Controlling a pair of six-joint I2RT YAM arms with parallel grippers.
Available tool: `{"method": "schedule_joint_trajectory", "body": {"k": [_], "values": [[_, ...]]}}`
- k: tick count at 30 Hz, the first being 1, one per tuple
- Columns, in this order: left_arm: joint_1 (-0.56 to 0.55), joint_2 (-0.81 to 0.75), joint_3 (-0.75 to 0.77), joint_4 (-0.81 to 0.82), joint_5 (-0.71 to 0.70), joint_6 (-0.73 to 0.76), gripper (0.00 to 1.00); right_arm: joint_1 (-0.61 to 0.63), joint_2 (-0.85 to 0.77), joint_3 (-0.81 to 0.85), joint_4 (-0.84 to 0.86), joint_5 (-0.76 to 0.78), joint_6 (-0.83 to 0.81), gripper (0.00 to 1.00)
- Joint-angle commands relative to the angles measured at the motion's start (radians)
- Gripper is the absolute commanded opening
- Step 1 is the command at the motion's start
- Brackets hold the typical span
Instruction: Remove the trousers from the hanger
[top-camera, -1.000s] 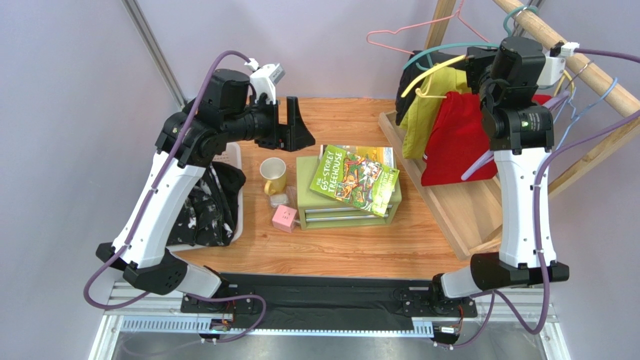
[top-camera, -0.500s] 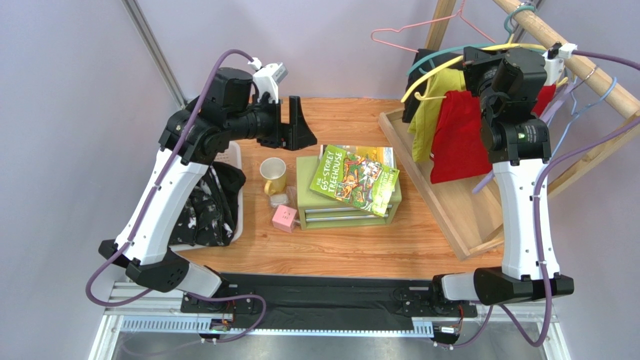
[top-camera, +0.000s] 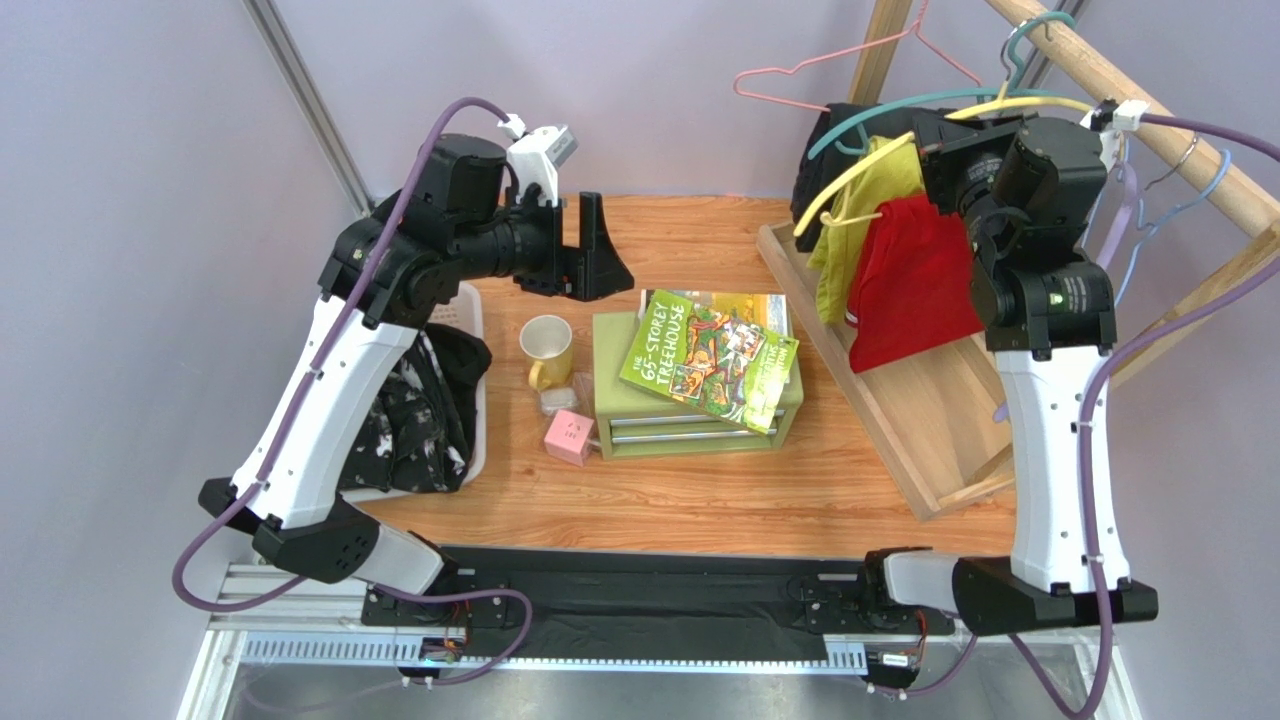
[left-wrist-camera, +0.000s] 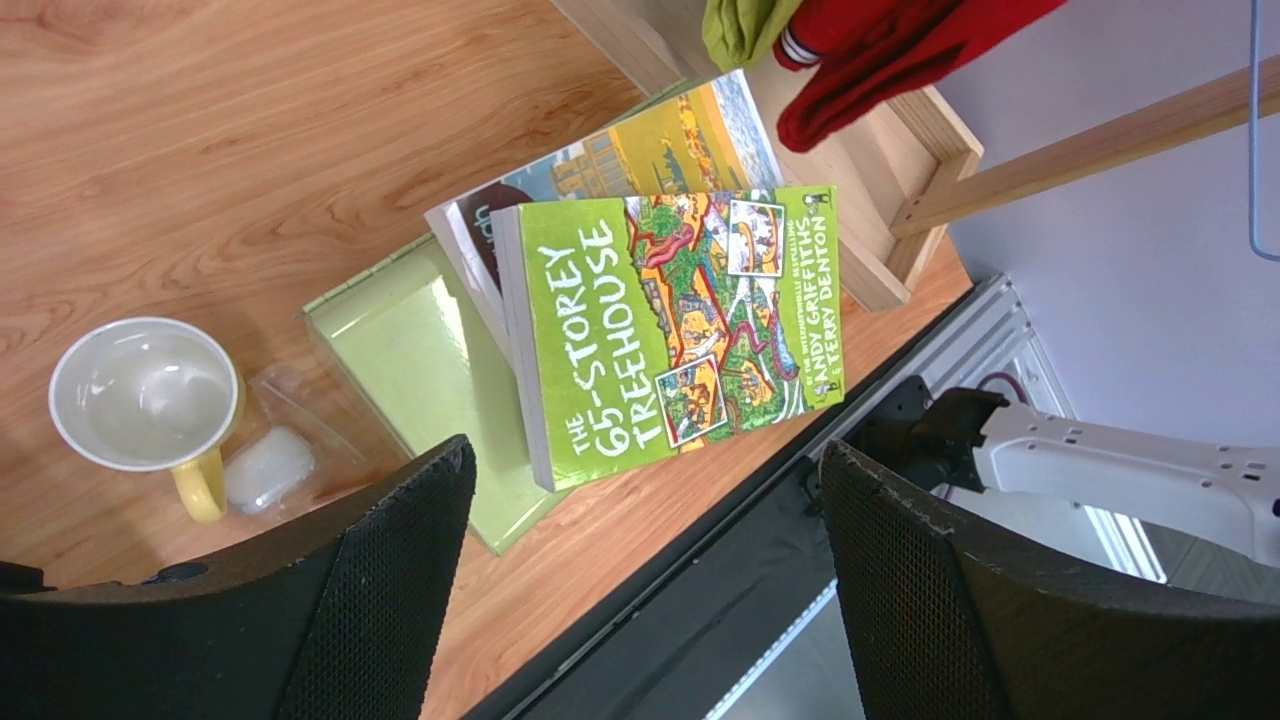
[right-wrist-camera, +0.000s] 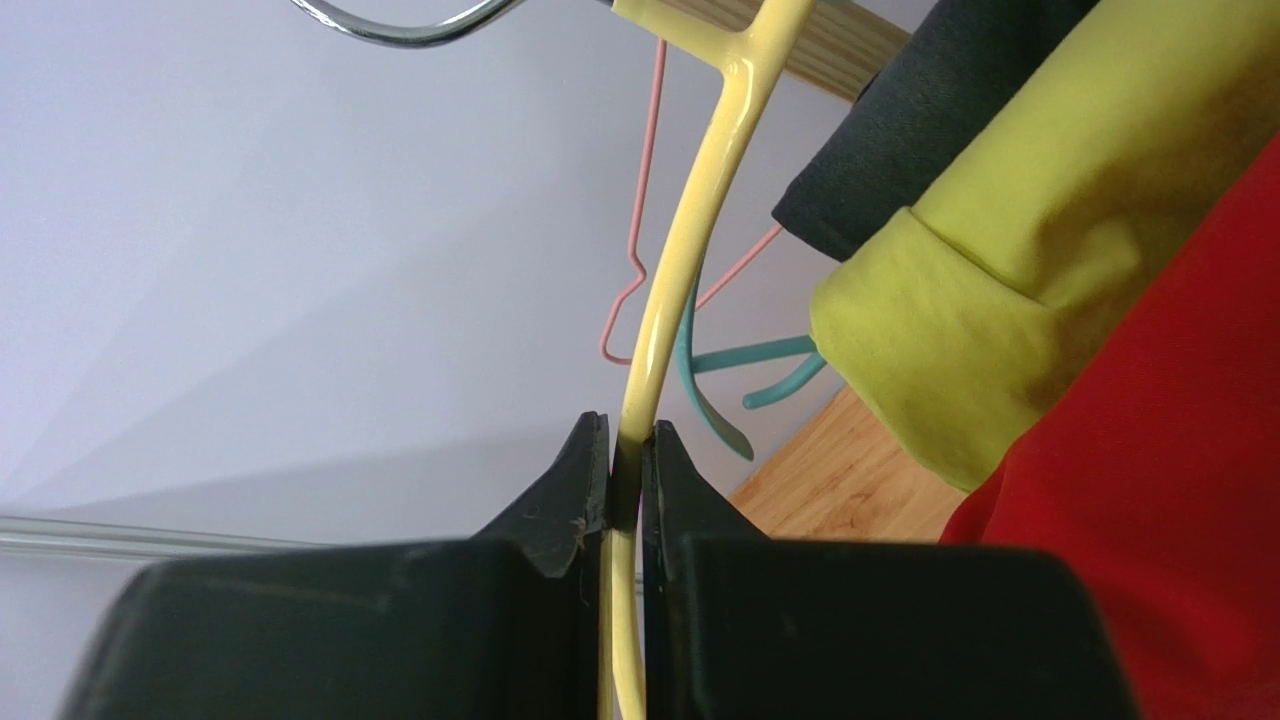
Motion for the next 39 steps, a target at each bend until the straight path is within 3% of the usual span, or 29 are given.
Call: {"method": "schedule_joint_trajectory", "body": {"k": [1, 12, 27, 34, 39], "values": [[-0.002, 0.006, 0.046, 0.003, 0.016, 0.017, 0.9, 0.006, -0.117, -0.011, 0.087, -0.05, 0.001, 0.0], [-0.001, 0.004, 0.026, 0.012, 0.032, 0.0, 0.9, 0.006, -0.216, -0.135, -0.032, -0.189, -0.019, 0.0], [-0.002, -0.045, -0.05, 0.05, 0.049, -0.022, 0.9, 0.006, -0.42, -0.303, -0.101, -0.478, -0.343, 0.0], [-0.002, -0.07, -0.084, 0.066, 0.062, -0.032, 0.89, 0.006, -0.434, -0.258, -0.19, -0.745, -0.558, 0.0], [-0.002, -0.082, -0.107, 0.083, 0.077, -0.051, 0.89, 0.006, -0.454, -0.218, -0.28, -0.762, -0.584, 0.0]]}}
